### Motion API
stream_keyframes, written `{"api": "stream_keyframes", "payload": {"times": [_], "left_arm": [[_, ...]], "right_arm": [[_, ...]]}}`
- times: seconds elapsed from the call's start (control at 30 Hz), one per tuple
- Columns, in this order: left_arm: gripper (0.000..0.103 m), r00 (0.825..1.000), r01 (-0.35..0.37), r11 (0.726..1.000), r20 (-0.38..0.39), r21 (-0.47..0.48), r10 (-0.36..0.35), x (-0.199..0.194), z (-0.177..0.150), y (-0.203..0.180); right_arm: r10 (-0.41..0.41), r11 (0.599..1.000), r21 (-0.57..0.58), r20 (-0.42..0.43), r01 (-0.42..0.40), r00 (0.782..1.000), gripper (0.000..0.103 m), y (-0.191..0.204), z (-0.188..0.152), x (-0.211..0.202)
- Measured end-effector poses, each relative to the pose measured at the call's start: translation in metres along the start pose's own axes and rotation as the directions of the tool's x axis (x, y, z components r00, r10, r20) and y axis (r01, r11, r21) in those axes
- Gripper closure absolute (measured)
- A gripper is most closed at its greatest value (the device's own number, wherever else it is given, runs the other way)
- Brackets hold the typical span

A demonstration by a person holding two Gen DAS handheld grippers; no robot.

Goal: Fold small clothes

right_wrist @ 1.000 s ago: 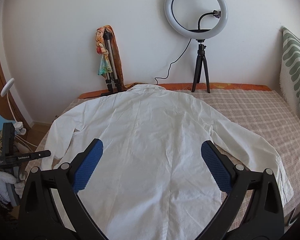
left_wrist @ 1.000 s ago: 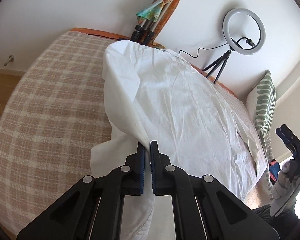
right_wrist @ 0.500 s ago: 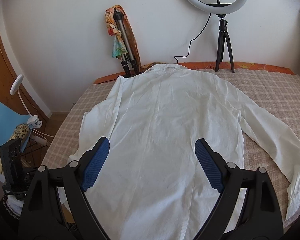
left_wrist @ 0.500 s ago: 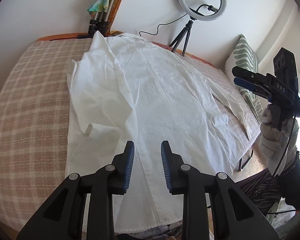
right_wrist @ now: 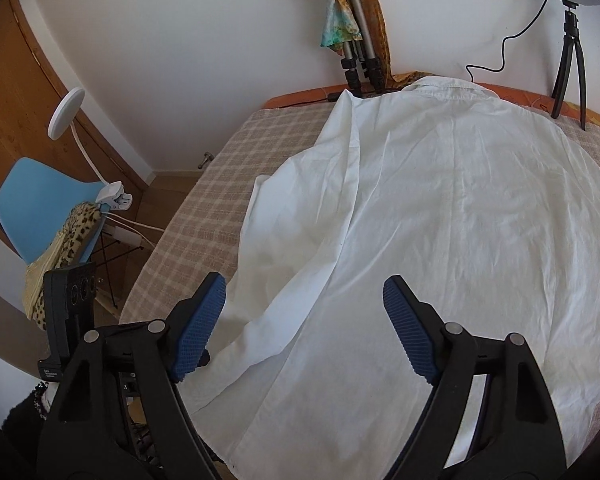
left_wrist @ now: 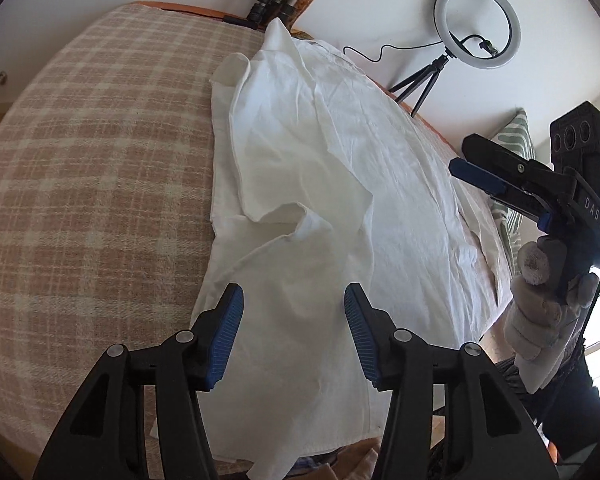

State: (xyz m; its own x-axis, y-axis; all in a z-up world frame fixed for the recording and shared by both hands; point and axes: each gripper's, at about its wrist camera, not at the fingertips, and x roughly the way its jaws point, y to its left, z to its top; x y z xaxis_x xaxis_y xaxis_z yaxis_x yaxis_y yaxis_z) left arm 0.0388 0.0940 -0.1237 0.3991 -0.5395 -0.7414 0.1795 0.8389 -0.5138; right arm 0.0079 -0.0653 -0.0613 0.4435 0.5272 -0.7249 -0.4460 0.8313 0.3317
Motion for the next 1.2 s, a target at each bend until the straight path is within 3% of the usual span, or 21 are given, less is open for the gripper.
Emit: {"api": "stream_keyframes", "payload": {"times": [0.1,0.3,0.37,0.43,0.5,0.6,0.67,0.77,1.0,1.03,1.07,1.1,1.17,1.2], "left_arm": [[0.065,1.0,0.002,0.999,-0.009,0.047,-0.001,-0.003,-0.008,-0.011],[0.065,0.995,0.084,0.995,-0.064,0.049,-0.081,-0.002,-0.033,-0.025],[0.065,0.981,0.16,0.986,-0.112,0.041,-0.155,0.006,-0.044,-0.035],[0.065,0.972,0.185,0.979,-0.159,0.083,-0.17,0.012,-0.055,-0.052],[0.065,0.976,0.174,0.975,-0.158,0.136,-0.152,0.007,-0.06,-0.066],[0.065,0.99,0.136,0.98,-0.056,0.143,-0.129,-0.019,-0.051,-0.065],[0.065,0.998,0.048,0.99,0.043,0.133,-0.054,-0.038,-0.039,-0.055],[0.065,0.988,-0.103,0.989,0.129,0.105,0.089,-0.047,-0.018,-0.031],[0.065,0.986,-0.164,0.979,0.01,0.118,0.164,-0.007,-0.006,0.005],[0.067,0.987,-0.159,0.982,0.0,0.106,0.159,-0.005,-0.007,0.009],[0.083,0.989,-0.143,0.985,-0.013,0.097,0.145,-0.003,-0.009,0.011],[0.091,0.99,-0.136,0.986,-0.024,0.096,0.139,-0.002,-0.01,0.011],[0.095,0.989,-0.146,0.983,-0.016,0.113,0.148,-0.004,-0.013,0.008],[0.097,0.99,-0.138,0.983,-0.014,0.117,0.141,-0.006,-0.015,0.006]], "right_arm": [[-0.049,0.999,-0.012,-0.054,0.049,0.997,0.023,0.003,0.0,0.025],[-0.084,0.996,-0.005,-0.145,0.084,0.986,0.032,-0.008,0.0,0.069],[-0.11,0.994,-0.022,-0.159,0.108,0.981,0.036,-0.01,-0.001,0.077],[-0.162,0.986,-0.056,-0.163,0.155,0.973,0.041,-0.011,-0.002,0.082],[-0.204,0.978,-0.076,-0.166,0.194,0.965,0.042,-0.015,-0.003,0.085],[-0.235,0.971,-0.088,-0.159,0.223,0.959,0.042,-0.021,-0.003,0.079],[-0.215,0.976,-0.068,-0.153,0.207,0.965,0.042,-0.026,-0.002,0.073],[-0.16,0.987,-0.032,-0.143,0.158,0.977,0.042,-0.027,0.003,0.067],[-0.166,0.985,-0.075,-0.156,0.156,0.974,0.042,-0.01,0.005,0.088],[-0.174,0.983,-0.083,-0.16,0.163,0.972,0.042,-0.009,0.005,0.092],[-0.186,0.981,-0.093,-0.163,0.172,0.969,0.042,-0.008,0.004,0.095],[-0.195,0.978,-0.103,-0.165,0.18,0.967,0.042,-0.008,0.004,0.098],[-0.2,0.977,-0.109,-0.167,0.184,0.965,0.045,-0.009,0.005,0.102],[-0.201,0.977,-0.112,-0.169,0.184,0.965,0.058,-0.008,0.005,0.104]]}}
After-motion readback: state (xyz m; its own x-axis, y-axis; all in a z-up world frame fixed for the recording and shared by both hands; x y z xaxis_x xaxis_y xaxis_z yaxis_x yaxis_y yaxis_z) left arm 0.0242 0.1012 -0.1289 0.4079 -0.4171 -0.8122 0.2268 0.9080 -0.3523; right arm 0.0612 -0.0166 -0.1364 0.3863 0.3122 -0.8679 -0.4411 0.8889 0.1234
